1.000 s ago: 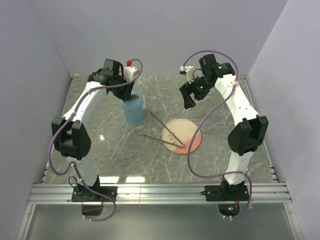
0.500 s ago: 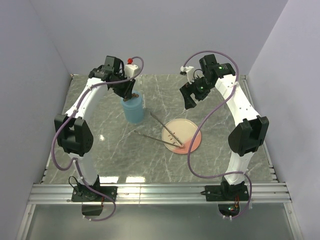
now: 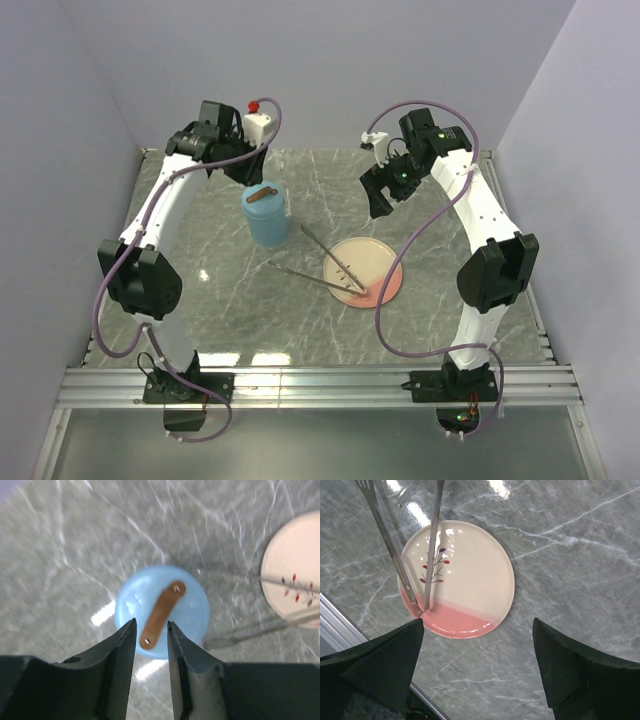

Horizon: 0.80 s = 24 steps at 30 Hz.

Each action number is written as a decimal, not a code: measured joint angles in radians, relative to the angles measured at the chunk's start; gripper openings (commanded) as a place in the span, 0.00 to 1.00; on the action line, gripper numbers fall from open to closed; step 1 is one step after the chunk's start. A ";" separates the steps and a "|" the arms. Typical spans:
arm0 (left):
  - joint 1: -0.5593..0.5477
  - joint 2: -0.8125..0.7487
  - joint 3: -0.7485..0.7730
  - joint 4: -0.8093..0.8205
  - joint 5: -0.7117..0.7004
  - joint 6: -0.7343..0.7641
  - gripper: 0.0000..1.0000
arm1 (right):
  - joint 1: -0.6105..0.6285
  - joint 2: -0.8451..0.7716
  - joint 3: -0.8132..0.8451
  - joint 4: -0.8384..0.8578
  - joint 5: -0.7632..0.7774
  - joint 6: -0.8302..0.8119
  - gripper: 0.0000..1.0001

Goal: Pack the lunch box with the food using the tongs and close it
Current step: Put the lid back on the lunch box

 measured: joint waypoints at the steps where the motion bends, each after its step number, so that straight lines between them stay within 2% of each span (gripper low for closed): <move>1: 0.000 -0.008 -0.028 -0.002 0.000 0.000 0.36 | 0.000 0.000 0.000 0.000 0.000 0.000 0.96; 6: 0.000 -0.027 -0.213 0.008 -0.001 0.006 0.35 | 0.000 0.000 -0.002 0.001 0.000 0.000 0.96; 16: 0.001 -0.034 -0.202 -0.021 0.006 0.000 0.41 | 0.000 -0.002 -0.013 0.002 -0.001 0.000 0.96; 20: 0.001 -0.037 -0.171 -0.019 0.022 -0.002 0.48 | 0.000 -0.013 -0.023 0.014 -0.002 0.000 0.96; 23: 0.001 -0.068 -0.164 -0.003 0.026 -0.013 0.58 | -0.001 -0.040 -0.051 0.037 -0.004 0.001 0.97; 24: 0.001 -0.084 -0.164 0.006 0.026 -0.020 0.65 | -0.001 -0.053 -0.064 0.048 -0.007 0.003 0.97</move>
